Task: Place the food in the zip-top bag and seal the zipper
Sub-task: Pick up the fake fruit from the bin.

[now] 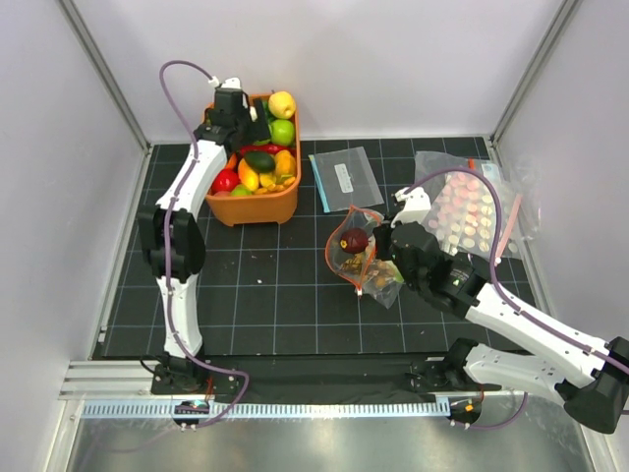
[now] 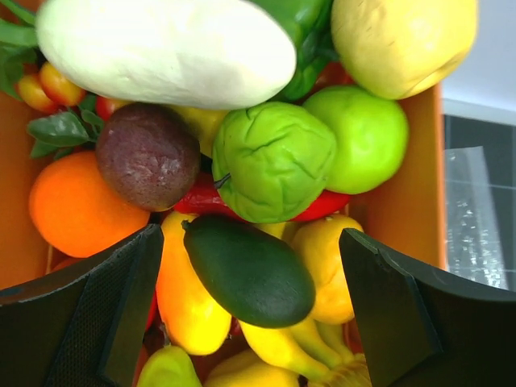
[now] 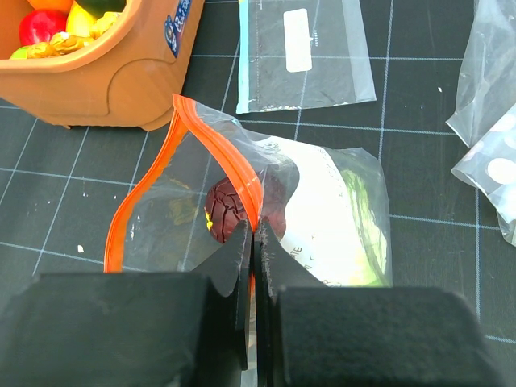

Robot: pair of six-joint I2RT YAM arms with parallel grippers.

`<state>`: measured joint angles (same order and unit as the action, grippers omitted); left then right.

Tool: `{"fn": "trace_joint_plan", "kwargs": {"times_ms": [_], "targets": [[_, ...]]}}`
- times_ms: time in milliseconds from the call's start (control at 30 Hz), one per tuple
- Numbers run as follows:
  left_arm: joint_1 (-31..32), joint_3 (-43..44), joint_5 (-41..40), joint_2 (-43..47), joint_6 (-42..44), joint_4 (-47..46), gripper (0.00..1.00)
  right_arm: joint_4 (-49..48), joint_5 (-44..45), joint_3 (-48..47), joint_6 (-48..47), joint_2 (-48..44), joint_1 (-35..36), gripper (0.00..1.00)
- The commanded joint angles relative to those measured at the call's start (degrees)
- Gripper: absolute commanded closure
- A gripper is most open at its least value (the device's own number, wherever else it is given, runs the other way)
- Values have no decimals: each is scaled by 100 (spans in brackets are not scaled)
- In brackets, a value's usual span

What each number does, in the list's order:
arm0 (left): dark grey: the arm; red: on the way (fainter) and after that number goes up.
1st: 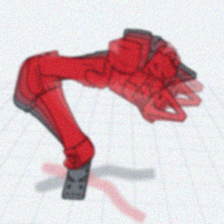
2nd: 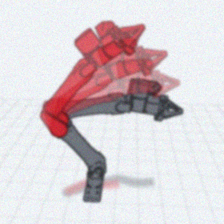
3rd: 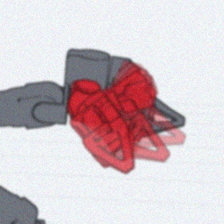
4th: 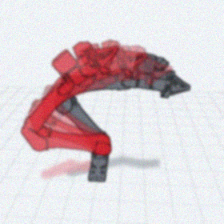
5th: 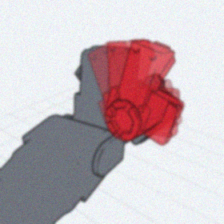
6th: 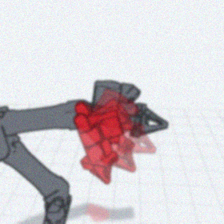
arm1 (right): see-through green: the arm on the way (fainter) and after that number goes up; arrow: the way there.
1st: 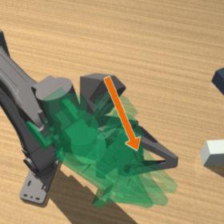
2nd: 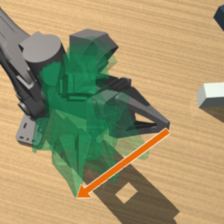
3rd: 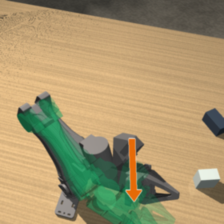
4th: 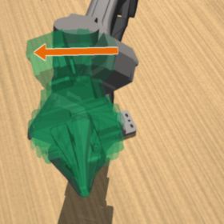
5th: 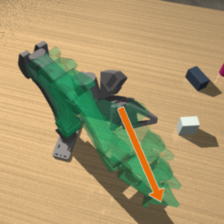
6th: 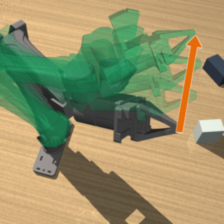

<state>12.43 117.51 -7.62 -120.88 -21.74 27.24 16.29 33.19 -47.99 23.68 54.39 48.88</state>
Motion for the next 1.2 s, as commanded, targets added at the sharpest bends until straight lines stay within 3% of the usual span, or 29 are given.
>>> {"fn": "trace_joint_plan", "kwargs": {"times_ms": [0,233,733,833,867,967,1167], "targets": [[5,290,-91,-155,100,-192,7,-302,100,-44,-65,-78,-19,99],[14,580,50,-550,-384,-439,9,-276,126,-53,-83,-122,-19,99],[5,1116,85,-1148,-472,-475,19,-267,170,-44,-101,-227,-19,99],[6,1142,225,-1210,-507,-492,33,-249,161,-62,-92,-253,-19,99],[5,1133,269,-1184,-524,-492,48,-250,161,-53,-92,-254,-19,99],[14,967,278,-939,-568,-510,62,-267,162,-35,-92,-236,-19,99],[23,36,462,-60,-718,-615,64,-285,153,-27,-92,-218,-19,99]]}}
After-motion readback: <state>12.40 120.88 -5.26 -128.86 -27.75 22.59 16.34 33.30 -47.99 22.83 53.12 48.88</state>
